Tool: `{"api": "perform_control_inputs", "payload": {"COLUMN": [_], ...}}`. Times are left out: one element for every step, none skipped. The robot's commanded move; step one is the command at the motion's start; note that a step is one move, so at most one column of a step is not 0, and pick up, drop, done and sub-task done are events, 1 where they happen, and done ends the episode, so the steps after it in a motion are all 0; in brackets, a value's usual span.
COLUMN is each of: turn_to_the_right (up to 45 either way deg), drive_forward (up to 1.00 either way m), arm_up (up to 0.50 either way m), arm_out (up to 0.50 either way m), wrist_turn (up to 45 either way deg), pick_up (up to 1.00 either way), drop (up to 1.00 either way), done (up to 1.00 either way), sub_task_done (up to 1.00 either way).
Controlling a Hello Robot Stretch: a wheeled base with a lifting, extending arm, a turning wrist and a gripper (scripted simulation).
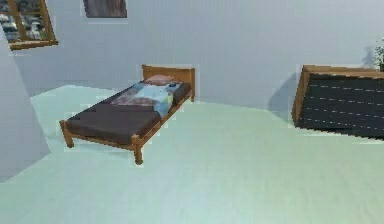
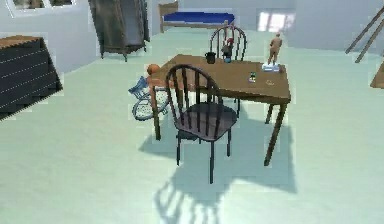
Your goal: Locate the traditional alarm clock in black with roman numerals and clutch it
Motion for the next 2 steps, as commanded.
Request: {"api": "perform_control_inputs", "payload": {"turn_to_the_right": [9.0,0.0], "drive_forward": [0.00,1.00], "arm_up": [0.00,0.00], "arm_out": [0.00,0.00], "wrist_turn": [0.0,0.0], "pick_up": [0.00,0.00], "drop": [0.00,0.00], "done": [0.00,0.00], "sub_task_done": [0.00,0.00]}}
